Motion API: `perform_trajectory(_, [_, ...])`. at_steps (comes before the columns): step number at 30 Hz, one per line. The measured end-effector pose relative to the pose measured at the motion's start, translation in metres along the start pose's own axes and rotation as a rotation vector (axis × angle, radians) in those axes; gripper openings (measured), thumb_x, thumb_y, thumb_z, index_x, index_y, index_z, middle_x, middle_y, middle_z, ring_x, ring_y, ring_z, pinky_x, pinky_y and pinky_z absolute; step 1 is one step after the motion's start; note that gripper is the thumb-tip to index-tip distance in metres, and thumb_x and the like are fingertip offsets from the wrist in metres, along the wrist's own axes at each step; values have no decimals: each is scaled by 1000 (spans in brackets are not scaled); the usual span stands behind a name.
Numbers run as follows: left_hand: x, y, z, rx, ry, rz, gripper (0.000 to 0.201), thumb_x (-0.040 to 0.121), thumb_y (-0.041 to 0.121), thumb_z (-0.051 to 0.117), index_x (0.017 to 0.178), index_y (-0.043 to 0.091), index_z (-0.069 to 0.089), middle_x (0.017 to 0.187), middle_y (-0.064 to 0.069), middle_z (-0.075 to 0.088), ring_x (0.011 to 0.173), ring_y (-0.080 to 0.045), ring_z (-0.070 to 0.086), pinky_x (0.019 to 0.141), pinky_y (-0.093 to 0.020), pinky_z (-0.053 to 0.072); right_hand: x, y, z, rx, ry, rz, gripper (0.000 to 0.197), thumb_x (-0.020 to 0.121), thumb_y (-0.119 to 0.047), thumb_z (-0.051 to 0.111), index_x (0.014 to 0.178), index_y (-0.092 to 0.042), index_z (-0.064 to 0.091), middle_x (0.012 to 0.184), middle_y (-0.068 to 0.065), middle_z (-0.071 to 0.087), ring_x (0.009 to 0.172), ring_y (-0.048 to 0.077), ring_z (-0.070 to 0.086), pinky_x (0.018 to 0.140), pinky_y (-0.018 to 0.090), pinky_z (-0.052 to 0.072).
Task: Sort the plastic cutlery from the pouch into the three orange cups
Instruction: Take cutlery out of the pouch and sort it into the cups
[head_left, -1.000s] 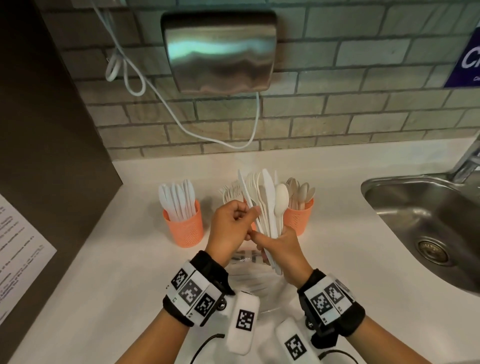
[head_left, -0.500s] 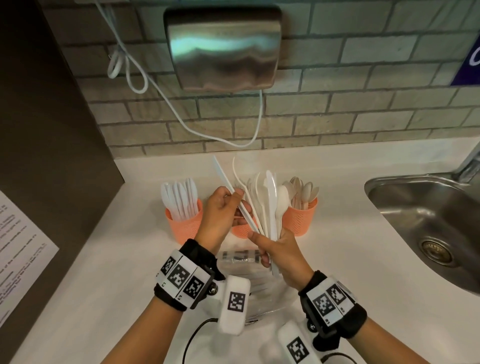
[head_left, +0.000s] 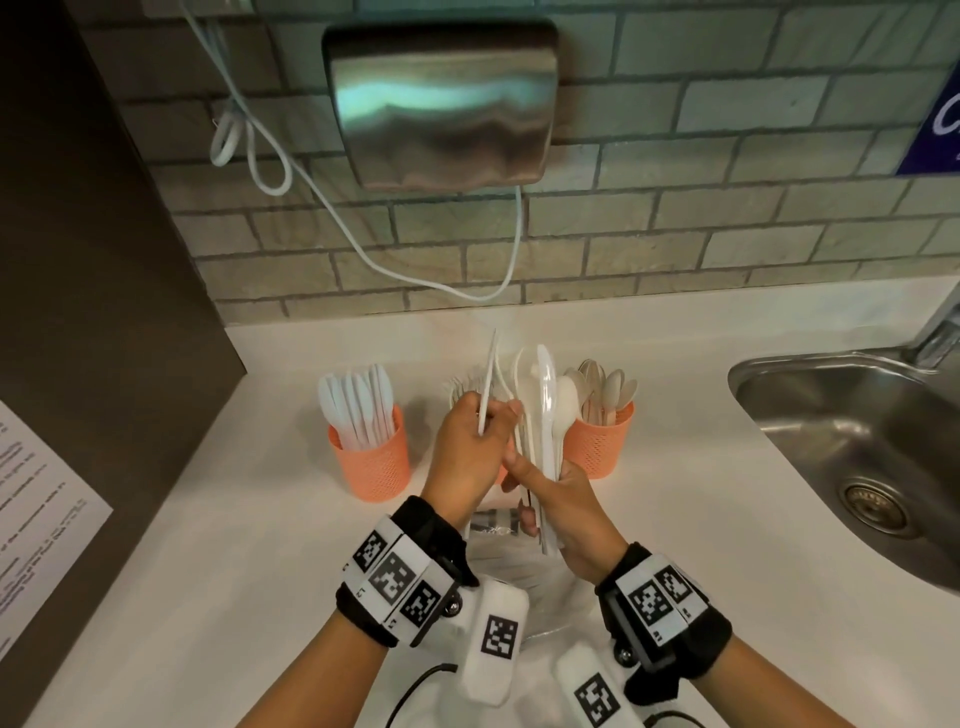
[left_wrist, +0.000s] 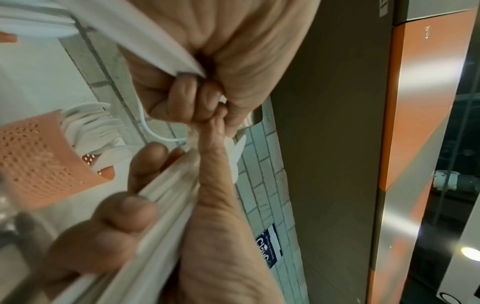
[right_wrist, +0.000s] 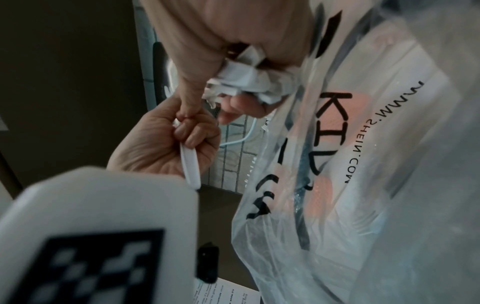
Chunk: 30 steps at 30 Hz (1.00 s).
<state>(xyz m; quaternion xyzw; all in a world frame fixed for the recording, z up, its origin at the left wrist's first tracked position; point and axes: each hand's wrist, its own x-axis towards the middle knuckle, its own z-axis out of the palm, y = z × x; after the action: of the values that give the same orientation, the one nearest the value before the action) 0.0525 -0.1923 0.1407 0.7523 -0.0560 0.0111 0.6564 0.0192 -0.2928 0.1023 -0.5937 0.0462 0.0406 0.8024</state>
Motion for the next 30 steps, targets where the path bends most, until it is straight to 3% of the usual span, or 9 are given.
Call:
perform_trajectory(7, [-4, -3, 3, 4, -19, -84, 21, 86, 20, 64, 78, 3, 54, 58, 0, 52, 34, -2, 45, 33, -12, 33, 2, 2, -3, -25, -28, 9, 8, 91, -17, 56, 86, -11, 59, 51, 0, 56, 43, 10, 54, 36, 19, 41])
perform_trajectory(9, [-5, -4, 3, 41, -9, -66, 23, 85, 22, 66, 83, 0, 57, 61, -1, 55, 40, -6, 50, 35, -13, 34, 3, 3, -3, -63, -14, 5, 6, 91, -13, 55, 88, -9, 57, 50, -2, 56, 43, 11, 56, 38, 20, 44])
perform_trajectory(12, [-7, -5, 5, 108, 101, 37, 12, 83, 16, 67, 88, 11, 58, 70, 4, 55, 60, -3, 53, 47, -7, 41, 4, 6, -4, -126, 81, -93, 9, 89, -2, 53, 98, -3, 55, 50, 0, 51, 36, 8, 49, 38, 21, 45])
perform_trajectory(15, [-12, -2, 9, 135, 142, 173, 11, 81, 14, 68, 79, 19, 58, 66, 9, 55, 58, 3, 52, 55, -8, 42, 7, 12, -4, -252, 196, -238, 21, 86, -3, 56, 106, -10, 56, 52, -9, 54, 35, 3, 47, 37, 16, 40])
perform_trajectory(19, [-15, -6, 16, 240, 106, 201, 16, 78, 28, 72, 72, 22, 58, 64, 7, 58, 57, -2, 54, 59, -16, 46, 6, 19, -2, -333, 223, -363, 23, 85, -9, 60, 102, -25, 60, 76, -16, 66, 67, -6, 63, 59, 8, 46])
perform_trajectory(22, [-13, -9, 17, 215, 79, 180, 16, 79, 24, 71, 73, 17, 58, 65, 6, 58, 57, -2, 54, 60, -18, 47, 4, 22, -3, -340, 242, -384, 30, 82, -4, 63, 101, -28, 60, 87, -17, 67, 83, -7, 64, 72, 8, 48])
perform_trajectory(25, [-12, -8, 16, 71, 75, 152, 17, 86, 17, 63, 72, 15, 54, 68, 2, 57, 64, -7, 56, 66, -23, 48, 5, 23, -5, -352, 225, -370, 28, 79, -1, 63, 98, -22, 62, 86, 0, 71, 81, 9, 67, 74, 26, 55])
perform_trajectory(27, [-12, -3, 14, 24, 103, 192, 20, 90, 15, 56, 72, 16, 47, 65, 2, 51, 57, 1, 53, 59, -13, 44, 6, 20, -6, -340, 211, -346, 24, 78, 2, 62, 94, -17, 62, 82, 8, 70, 75, 19, 67, 68, 32, 55])
perform_trajectory(30, [-9, 12, 5, -83, 179, 254, 17, 95, 15, 48, 78, 18, 43, 69, 0, 52, 52, 4, 50, 52, -11, 41, 3, 17, -10, -282, 189, -273, 21, 81, 4, 58, 76, -16, 55, 47, -8, 54, 40, 5, 48, 41, 19, 39])
